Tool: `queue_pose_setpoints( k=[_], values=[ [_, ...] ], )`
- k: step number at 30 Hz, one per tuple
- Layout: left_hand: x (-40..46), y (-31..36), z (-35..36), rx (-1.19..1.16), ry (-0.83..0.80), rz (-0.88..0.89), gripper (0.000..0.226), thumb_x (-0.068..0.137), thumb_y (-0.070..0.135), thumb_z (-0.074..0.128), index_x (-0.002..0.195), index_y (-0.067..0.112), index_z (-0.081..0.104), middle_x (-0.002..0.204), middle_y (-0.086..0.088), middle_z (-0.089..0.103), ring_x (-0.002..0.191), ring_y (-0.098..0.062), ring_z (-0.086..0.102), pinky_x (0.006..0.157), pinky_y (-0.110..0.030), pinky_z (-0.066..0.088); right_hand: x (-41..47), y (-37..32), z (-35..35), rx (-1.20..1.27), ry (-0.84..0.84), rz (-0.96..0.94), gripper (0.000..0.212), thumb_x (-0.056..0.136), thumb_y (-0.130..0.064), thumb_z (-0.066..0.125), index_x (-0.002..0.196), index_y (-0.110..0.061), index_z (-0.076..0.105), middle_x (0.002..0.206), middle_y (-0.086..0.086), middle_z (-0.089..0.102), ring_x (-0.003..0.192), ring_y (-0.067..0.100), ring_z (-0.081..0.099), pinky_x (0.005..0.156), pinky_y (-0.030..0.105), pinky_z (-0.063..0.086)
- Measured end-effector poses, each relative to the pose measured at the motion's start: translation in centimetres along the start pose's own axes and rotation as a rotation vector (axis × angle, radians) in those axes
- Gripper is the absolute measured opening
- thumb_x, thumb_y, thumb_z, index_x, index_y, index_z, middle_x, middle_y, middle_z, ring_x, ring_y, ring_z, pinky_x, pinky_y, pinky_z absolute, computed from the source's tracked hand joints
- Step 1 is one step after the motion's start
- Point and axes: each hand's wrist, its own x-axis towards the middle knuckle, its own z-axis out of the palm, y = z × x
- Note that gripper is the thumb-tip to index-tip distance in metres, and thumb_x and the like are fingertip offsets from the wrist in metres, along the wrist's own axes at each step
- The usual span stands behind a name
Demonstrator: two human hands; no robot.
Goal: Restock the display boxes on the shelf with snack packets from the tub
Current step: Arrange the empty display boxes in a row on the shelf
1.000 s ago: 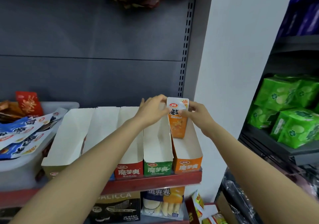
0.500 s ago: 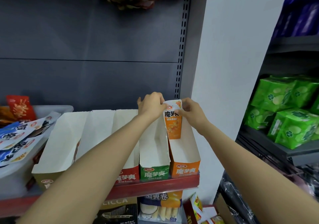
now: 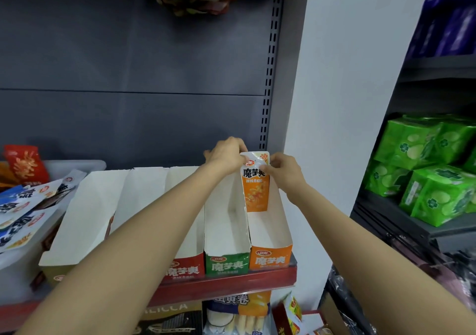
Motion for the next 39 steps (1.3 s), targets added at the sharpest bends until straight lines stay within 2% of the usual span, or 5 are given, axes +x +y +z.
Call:
queue_pose_setpoints(
  k=[16,20,23,28,39],
  values=[
    [0.3,0.0,-0.3,-0.012,0.006,-0.065,0.021,0.093,0.031,0.055,0.092,0.016,0.069,0.102,0.0,0.067,0.092,-0.021,0.053,0.097,-0.047,0.033,-0.7,-1.2,-0.5,-0.063,-0.093,0.009,0.029,0.092,-0.026,0.058,0.116,-0.011,0.056,0.116,0.007,0.063,0.092,0.017,0.059,0.086,0.036,0.05],
    [0.3,-0.2,-0.3,0.013,0.0,-0.017,0.021,0.093,0.029,0.054,0.079,0.018,0.065,0.1,0.0,0.068,0.088,-0.019,0.056,0.095,-0.046,0.037,-0.6,-1.2,-0.3,-0.075,-0.081,0.014,0.029,0.093,-0.025,0.057,0.117,-0.01,0.055,0.117,0.008,0.063,0.091,0.017,0.058,0.086,0.036,0.05],
    [0.0,-0.4,-0.4,0.0,-0.05,0.039,0.009,0.09,0.032,0.06,0.089,0.023,0.061,0.1,0.002,0.067,0.094,-0.018,0.059,0.095,-0.046,0.042,-0.6,-1.2,-0.3,-0.085,-0.072,0.005,0.03,0.093,-0.022,0.057,0.119,-0.008,0.054,0.118,0.009,0.062,0.093,0.017,0.057,0.085,0.034,0.049],
    [-0.8,-0.5,-0.3,0.008,0.015,0.105,0.023,0.09,0.029,0.062,0.111,0.021,0.06,0.111,0.001,0.065,0.103,-0.019,0.059,0.095,-0.046,0.044,-0.8,-1.3,-0.4,-0.132,-0.037,-0.024,0.04,0.092,-0.024,0.06,0.126,-0.008,0.049,0.124,0.009,0.06,0.106,0.024,0.06,0.085,0.033,0.049],
    [-1.1,0.2,-0.1,0.132,0.072,0.084,0.016,0.09,0.024,0.062,0.105,0.018,0.06,0.104,-0.003,0.065,0.099,-0.023,0.06,0.091,-0.041,0.038,-1.4,-2.2,-0.2,-0.162,-0.023,-0.032,0.035,0.093,-0.02,0.057,0.124,-0.005,0.051,0.123,0.012,0.06,0.108,0.027,0.06,0.087,0.035,0.048]
  ],
)
